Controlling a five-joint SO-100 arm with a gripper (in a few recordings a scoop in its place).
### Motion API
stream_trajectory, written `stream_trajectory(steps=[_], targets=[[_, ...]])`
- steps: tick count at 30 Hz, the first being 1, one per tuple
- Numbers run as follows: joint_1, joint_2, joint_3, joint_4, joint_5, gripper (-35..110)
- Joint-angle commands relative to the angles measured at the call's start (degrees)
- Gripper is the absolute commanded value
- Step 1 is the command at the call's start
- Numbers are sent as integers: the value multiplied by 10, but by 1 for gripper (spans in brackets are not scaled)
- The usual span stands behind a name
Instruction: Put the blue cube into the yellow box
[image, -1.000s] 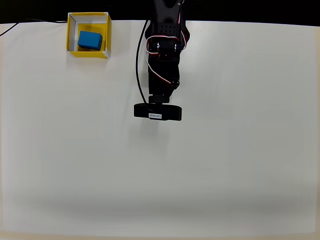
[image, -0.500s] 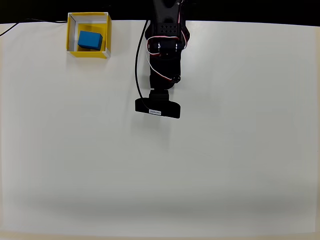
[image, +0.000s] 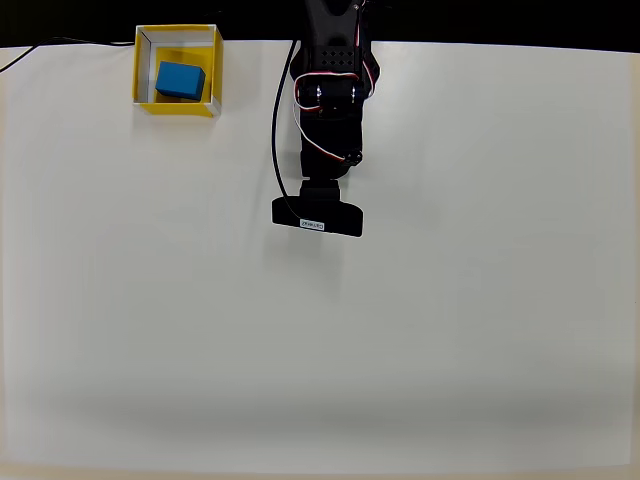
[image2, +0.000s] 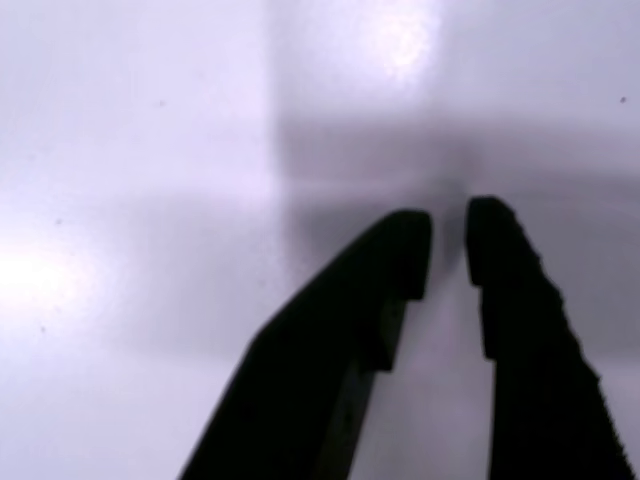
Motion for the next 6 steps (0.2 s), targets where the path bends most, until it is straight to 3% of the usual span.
stream_trajectory(steps=[1, 6], targets=[[-4, 12, 15, 9, 0, 1], [-4, 12, 15, 9, 0, 1]])
